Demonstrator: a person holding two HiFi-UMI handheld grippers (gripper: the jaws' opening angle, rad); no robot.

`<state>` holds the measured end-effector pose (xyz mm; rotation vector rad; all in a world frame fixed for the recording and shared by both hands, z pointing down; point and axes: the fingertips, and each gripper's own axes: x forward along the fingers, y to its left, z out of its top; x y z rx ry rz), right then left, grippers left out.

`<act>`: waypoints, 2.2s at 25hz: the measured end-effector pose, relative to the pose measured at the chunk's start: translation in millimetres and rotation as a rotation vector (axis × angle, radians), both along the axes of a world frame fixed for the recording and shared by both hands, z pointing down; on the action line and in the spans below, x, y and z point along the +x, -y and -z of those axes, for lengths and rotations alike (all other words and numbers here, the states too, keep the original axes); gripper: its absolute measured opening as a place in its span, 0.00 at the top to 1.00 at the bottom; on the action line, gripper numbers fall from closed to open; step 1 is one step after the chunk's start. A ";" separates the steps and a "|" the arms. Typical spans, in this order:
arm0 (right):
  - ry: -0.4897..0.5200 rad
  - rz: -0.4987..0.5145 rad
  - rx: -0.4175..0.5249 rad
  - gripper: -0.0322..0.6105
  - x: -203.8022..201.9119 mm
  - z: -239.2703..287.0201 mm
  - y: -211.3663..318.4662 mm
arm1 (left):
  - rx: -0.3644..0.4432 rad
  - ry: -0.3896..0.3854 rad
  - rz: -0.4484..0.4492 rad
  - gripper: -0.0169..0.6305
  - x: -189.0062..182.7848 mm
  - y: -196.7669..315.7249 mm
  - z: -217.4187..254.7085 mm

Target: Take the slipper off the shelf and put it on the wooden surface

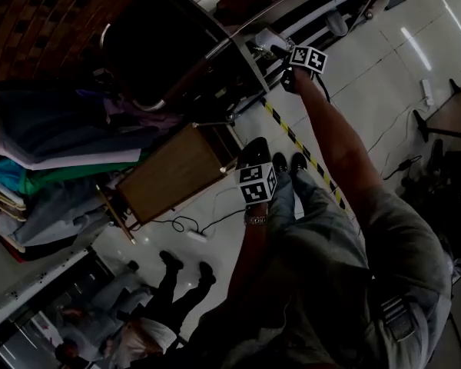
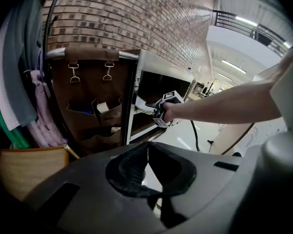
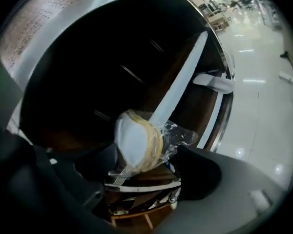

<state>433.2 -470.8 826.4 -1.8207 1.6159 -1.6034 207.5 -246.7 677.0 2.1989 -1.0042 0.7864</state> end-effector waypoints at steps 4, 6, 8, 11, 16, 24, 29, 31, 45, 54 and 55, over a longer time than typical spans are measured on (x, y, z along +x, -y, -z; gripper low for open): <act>0.074 -0.060 0.001 0.61 4.9 -17.4 13.7 | -0.007 -0.046 -0.009 0.96 11.0 4.0 -7.0; 0.062 -0.045 0.048 0.74 6.5 -7.5 17.1 | -0.001 -0.063 -0.021 0.97 21.6 10.6 -5.2; 0.015 0.000 0.098 0.81 5.7 12.3 14.1 | 0.006 -0.070 -0.036 0.97 31.3 17.7 -0.8; -0.164 0.078 0.140 0.85 10.3 55.2 -16.6 | 0.022 -0.069 -0.063 0.97 47.3 26.4 9.6; -0.466 0.182 0.036 0.85 5.7 122.7 -123.2 | 0.046 -0.041 -0.074 0.97 81.5 40.9 27.6; -0.500 0.152 -0.034 0.85 15.5 173.8 -258.0 | 0.126 -0.036 -0.196 0.97 152.3 13.0 78.7; -0.512 0.135 0.038 0.85 16.0 206.7 -285.4 | 0.185 -0.003 -0.235 0.97 153.5 -17.4 94.6; -0.515 0.144 0.055 0.85 6.0 210.3 -292.4 | 0.171 -0.002 -0.215 0.97 140.6 -26.9 93.0; -0.507 0.576 0.145 0.85 -253.3 189.0 -302.1 | 0.141 0.029 0.149 0.96 -114.5 -42.3 86.6; -0.538 0.611 0.116 0.85 -469.0 178.1 -348.0 | 0.092 0.080 0.252 0.97 -357.9 -120.6 51.9; -0.524 0.614 0.110 0.85 -490.9 178.9 -353.9 | 0.089 0.092 0.263 0.97 -380.9 -125.8 49.7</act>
